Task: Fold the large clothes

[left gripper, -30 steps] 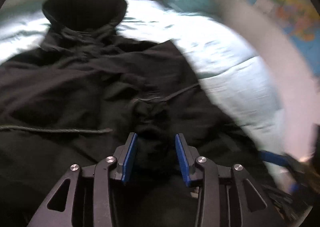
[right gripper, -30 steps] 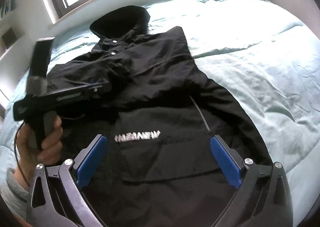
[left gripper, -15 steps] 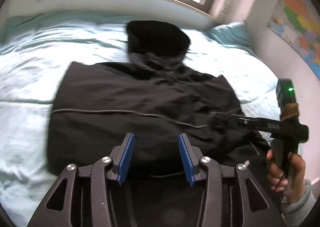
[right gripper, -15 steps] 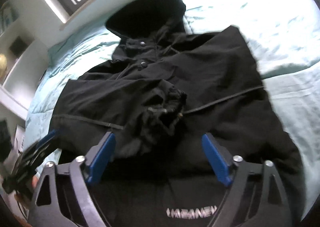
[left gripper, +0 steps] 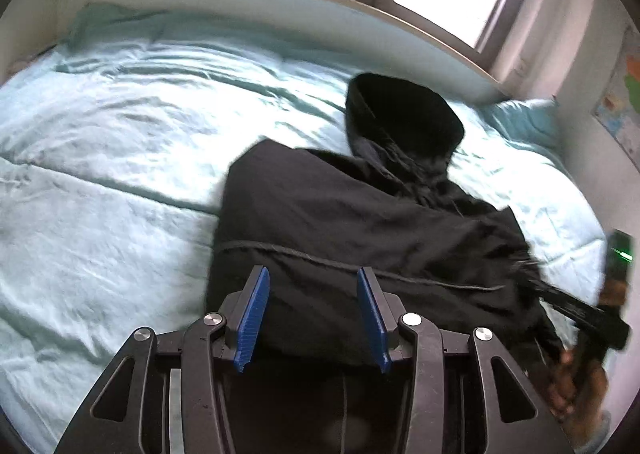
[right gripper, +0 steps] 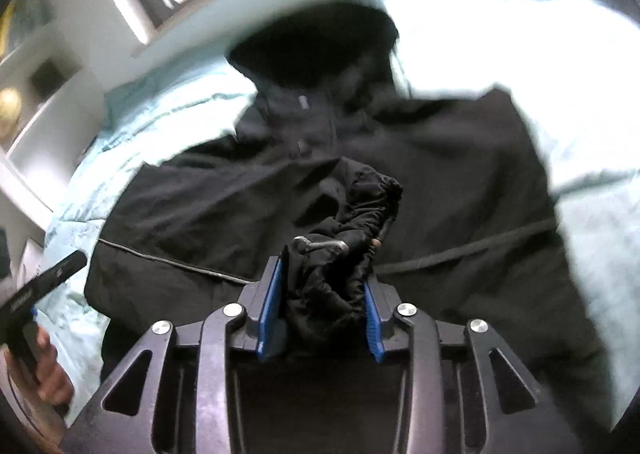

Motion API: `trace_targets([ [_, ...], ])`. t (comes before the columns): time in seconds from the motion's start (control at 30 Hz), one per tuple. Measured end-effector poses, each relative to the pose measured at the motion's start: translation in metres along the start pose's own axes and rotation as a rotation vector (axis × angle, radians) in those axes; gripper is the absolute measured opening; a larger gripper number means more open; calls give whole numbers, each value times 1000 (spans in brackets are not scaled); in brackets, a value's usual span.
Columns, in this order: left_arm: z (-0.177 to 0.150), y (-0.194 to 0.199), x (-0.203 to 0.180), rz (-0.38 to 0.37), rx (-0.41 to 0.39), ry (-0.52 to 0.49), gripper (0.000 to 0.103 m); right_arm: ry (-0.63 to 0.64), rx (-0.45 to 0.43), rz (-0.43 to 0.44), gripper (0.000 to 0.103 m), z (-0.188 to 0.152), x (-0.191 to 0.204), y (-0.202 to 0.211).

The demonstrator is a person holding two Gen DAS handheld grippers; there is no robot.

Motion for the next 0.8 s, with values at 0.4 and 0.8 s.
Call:
trace_targets([
  [0.4,-27,-69,-62,84,126,-225,47,48,-8,-207,37,30,-79,4],
  [0.8,-56,-95,-64,156,126,-357,48,-8,146,-153,52,-22,-122,-38],
])
Point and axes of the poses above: each gripper's, at about its wrist camera, not at the fingertips, and y roughly against the way its jaws point, x to its left, z to its top, the point moved 7 cm from there along -y, roughly the way its jaws point, and after that the axes turned 1 degree about y, right-handed, at the moved point
